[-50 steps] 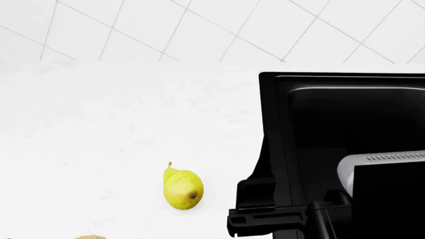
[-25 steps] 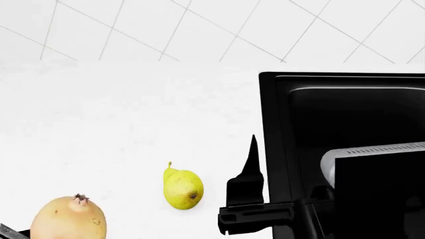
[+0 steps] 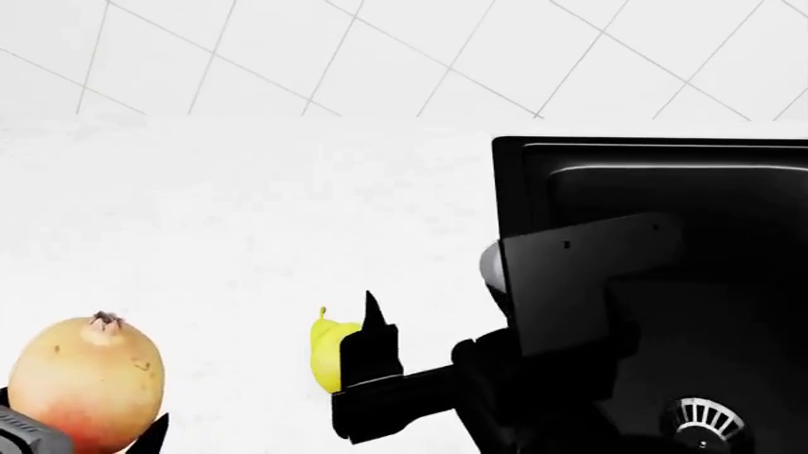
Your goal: There is a mixed pile of frozen fruits and vegetables on the counter. Locate all the frozen vegetables and place the items in a bowl on the counter. Take all the frozen fruits and defrost them in a running sink.
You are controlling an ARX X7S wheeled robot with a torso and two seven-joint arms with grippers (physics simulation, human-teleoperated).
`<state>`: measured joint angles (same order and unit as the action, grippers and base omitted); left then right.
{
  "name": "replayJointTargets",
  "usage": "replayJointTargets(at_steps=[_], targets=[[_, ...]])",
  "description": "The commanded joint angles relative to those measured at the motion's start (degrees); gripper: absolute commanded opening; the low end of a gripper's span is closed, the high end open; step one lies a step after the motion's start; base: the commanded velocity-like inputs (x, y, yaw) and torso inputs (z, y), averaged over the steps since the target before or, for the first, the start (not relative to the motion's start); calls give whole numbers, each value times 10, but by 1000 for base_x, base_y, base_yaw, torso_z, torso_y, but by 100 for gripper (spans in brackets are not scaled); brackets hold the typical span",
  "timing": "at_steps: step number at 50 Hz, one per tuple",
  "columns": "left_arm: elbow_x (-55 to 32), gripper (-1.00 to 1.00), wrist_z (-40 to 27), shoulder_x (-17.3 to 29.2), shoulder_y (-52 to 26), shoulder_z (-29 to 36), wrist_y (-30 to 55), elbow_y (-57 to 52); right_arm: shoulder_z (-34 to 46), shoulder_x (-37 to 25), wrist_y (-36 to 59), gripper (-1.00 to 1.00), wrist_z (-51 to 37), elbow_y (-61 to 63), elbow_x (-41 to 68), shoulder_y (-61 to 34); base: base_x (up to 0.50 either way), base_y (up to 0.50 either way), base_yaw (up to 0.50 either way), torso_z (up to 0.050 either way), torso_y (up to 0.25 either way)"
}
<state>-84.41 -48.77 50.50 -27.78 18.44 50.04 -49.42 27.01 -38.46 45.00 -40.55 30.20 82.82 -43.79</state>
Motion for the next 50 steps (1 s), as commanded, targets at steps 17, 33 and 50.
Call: replayJointTargets(at_steps=[17, 33, 50], targets=[[-7, -100, 0, 18, 9, -14, -18, -4, 41, 42, 14, 100, 69, -71, 26, 3, 0, 0, 0, 0, 0], [3, -100, 2, 8, 13, -3, -17, -3, 128, 75, 60, 100, 137, -148, -93, -68, 0, 0, 0, 0, 0], [5, -100, 2, 2, 7, 5, -13, 0, 180, 116, 56, 100, 211, -238, -162, -108, 0, 0, 0, 0, 0]])
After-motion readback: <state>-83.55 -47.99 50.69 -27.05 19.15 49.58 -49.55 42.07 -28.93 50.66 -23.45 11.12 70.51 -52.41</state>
